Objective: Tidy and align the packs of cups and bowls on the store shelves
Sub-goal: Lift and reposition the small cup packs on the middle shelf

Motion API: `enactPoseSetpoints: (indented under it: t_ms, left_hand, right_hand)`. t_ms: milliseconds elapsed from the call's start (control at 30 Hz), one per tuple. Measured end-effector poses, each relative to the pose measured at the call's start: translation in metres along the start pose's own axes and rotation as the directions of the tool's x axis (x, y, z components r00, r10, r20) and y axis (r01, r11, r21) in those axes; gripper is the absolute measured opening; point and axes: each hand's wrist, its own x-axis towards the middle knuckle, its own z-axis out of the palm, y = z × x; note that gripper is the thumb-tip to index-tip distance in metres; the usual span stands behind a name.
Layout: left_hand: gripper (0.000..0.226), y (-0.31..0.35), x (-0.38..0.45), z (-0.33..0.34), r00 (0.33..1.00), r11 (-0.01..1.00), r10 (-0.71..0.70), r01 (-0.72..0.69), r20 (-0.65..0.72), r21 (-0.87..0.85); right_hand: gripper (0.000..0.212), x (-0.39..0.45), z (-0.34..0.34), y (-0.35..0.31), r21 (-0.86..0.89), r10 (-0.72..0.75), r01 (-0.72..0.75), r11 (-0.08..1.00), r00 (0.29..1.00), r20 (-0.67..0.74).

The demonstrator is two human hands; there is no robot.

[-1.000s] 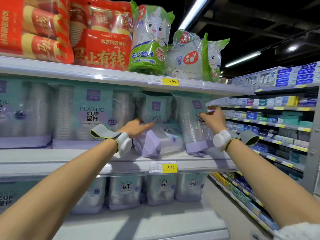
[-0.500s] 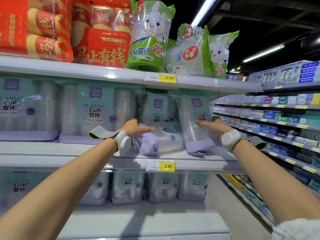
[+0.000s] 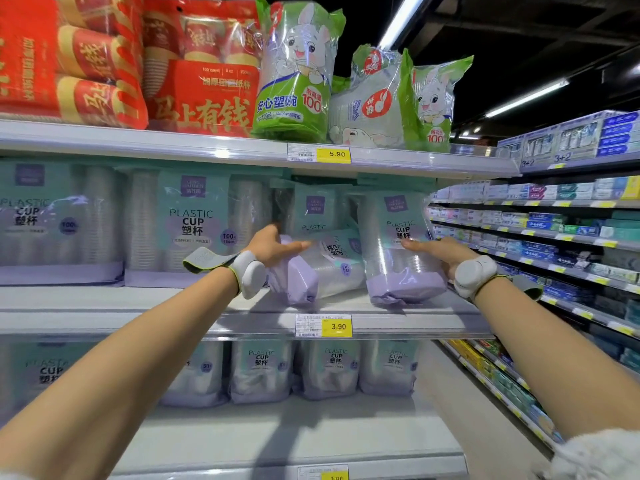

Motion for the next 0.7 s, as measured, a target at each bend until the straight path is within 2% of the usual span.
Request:
enactPoseSetpoints:
  t_ms: [33,100,167,300,467,600,700]
  left_hand:
    - [0.076,0.0,-0.001,0.0,1.0,1.0,0.004,-0.004,-0.007,-0.001]
    - [0.066,-0.002,-0.002,0.001,0.999,1.0,0.009,-0.009,-0.039,0.009]
    - [0.07,-0.003,-0.005,0.004,0.998,1.0,0.006,-0.006,-0.068,-0.004]
    - [0.086,0.0,-0.009,0.007,0.991,0.995,0.07,-0.077,-0.117,-0.058]
    - [0.081,0.006,-0.014,0.012,0.981,0.98,0.13,-0.149,-0.143,-0.131]
    - [0.084,0.008,-0.014,0.02,0.977,0.974,0.111,-0.143,-0.185,-0.175]
    - [0.087,0.002,-0.011,0.026,0.975,0.96,0.043,-0.101,-0.219,-0.262]
  right_hand:
    - [0.086,0.001,-0.001,0.0,-0.004,0.0,0.0,1.0,1.0,-0.01]
    - [0.104,0.001,-0.002,0.002,-0.01,-0.007,0.007,1.0,1.0,-0.019]
    - [0.116,-0.001,-0.002,0.004,0.004,-0.01,0.01,1.0,1.0,-0.029]
    - [0.103,-0.005,-0.003,0.006,0.069,-0.004,0.007,0.998,0.999,-0.038]
    - [0.113,0.005,-0.018,0.019,0.163,-0.004,0.013,0.987,0.999,-0.053]
    - [0.113,0.001,-0.026,0.023,0.211,-0.034,0.044,0.976,0.998,-0.051]
    - [0.117,0.003,-0.03,0.03,0.245,-0.038,0.053,0.968,0.997,-0.067]
